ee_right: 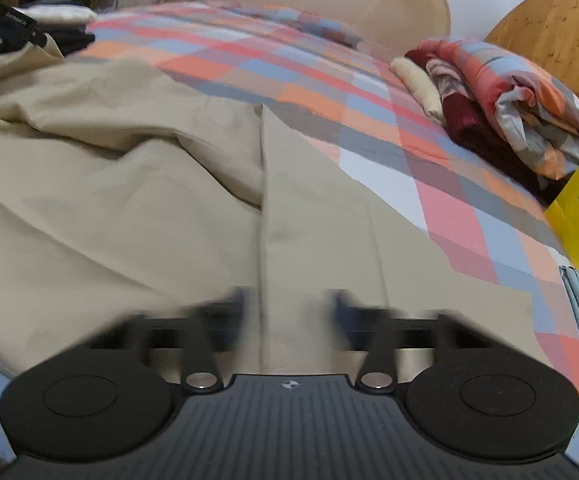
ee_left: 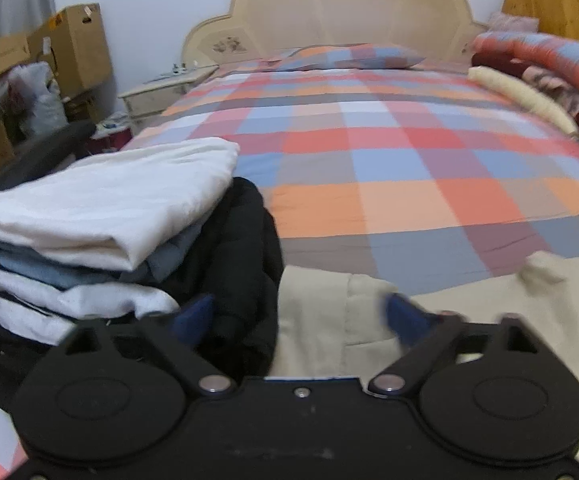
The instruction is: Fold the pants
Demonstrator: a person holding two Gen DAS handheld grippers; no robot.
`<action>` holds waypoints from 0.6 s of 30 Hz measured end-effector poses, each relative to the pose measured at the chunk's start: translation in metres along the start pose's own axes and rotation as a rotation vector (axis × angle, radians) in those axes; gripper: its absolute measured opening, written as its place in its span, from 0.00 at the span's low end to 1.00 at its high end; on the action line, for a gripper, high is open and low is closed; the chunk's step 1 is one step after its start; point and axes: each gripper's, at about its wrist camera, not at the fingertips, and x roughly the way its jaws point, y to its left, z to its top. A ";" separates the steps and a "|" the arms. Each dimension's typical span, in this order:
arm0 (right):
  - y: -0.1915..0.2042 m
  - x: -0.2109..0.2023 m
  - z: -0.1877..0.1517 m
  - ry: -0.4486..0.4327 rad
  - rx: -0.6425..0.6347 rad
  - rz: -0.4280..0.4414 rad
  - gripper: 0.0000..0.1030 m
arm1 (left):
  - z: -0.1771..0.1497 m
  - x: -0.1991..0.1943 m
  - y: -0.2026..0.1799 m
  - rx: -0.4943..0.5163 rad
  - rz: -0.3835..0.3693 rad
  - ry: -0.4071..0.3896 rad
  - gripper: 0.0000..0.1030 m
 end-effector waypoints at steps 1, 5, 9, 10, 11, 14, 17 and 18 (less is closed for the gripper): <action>-0.004 0.000 0.003 0.012 0.003 -0.011 0.04 | 0.000 0.001 -0.001 0.008 0.039 0.007 0.44; -0.033 -0.017 0.031 -0.069 -0.039 -0.153 0.01 | 0.000 -0.014 0.018 -0.040 0.051 -0.043 0.13; -0.076 -0.007 0.076 -0.104 -0.069 -0.312 0.00 | 0.006 -0.029 0.024 -0.072 0.051 -0.104 0.01; -0.087 0.001 0.088 -0.102 -0.073 -0.351 0.00 | 0.008 -0.029 0.024 -0.077 0.053 -0.112 0.01; -0.100 0.013 0.100 -0.093 -0.065 -0.387 0.01 | 0.009 -0.029 0.023 -0.080 0.059 -0.119 0.01; -0.136 0.057 0.127 -0.050 -0.027 -0.458 0.00 | 0.009 -0.026 0.022 -0.109 0.076 -0.143 0.01; -0.162 0.109 0.141 -0.008 0.006 -0.508 0.00 | 0.006 -0.021 0.022 -0.126 0.086 -0.149 0.01; -0.164 0.119 0.146 0.002 0.017 -0.513 0.00 | 0.005 -0.018 0.020 -0.116 0.093 -0.153 0.01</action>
